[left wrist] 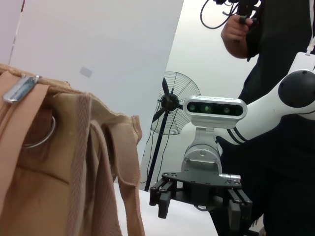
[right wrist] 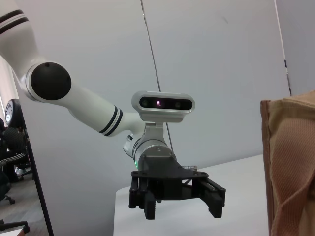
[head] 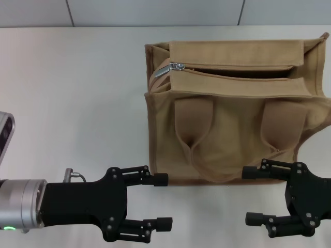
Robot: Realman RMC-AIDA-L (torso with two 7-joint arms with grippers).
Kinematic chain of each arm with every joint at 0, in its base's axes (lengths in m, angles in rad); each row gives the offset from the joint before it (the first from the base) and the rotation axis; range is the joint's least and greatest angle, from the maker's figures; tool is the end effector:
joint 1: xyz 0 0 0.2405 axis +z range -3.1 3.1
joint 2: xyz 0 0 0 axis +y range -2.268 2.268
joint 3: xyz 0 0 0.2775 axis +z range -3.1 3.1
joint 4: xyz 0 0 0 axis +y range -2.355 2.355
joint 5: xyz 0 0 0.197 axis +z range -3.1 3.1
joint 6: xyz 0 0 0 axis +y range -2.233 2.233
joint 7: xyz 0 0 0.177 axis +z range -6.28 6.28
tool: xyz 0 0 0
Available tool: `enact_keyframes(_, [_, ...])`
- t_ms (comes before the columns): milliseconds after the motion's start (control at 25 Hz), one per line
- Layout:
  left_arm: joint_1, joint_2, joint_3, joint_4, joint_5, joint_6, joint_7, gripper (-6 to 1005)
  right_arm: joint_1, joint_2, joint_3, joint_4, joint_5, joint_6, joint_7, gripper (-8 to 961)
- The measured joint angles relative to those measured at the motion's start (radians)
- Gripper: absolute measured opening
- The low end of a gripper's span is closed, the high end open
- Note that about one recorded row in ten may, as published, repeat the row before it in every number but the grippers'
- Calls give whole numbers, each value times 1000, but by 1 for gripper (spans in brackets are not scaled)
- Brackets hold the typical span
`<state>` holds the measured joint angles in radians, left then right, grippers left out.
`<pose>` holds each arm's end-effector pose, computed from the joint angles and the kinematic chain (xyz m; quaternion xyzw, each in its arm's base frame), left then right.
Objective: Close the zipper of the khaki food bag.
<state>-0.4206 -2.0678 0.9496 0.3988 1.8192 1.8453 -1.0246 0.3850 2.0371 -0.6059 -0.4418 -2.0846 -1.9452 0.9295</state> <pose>-0.2467 0.2328 -0.0732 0.9291 0.1236 0.3464 0.0382 0.2769 0.2292 -0.0388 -0.9350 0.1035 0.3382 0.0237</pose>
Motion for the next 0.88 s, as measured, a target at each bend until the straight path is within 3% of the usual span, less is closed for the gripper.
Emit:
enact_keyframes(240, [8, 1, -42, 7, -8, -5, 0, 764, 0, 0, 1, 0, 0, 0, 0, 815])
enact_keyframes(360, [27, 4, -136, 10, -12, -3, 19, 759, -1, 0, 2, 0, 0, -1, 0, 815])
enact_keyframes(440, [62, 4, -254, 10, -12, -6, 82, 756, -1, -1, 2, 0, 0, -1, 0, 815])
enact_keyframes(640, [93, 2, -379, 4, -12, -27, 166, 748, -2, -1, 2, 0, 0, -1, 0, 815])
enact_keyframes(880, [93, 0, -416, 2, -12, -50, 196, 739, -2, -3, 2, 0, 0, -1, 0, 815])
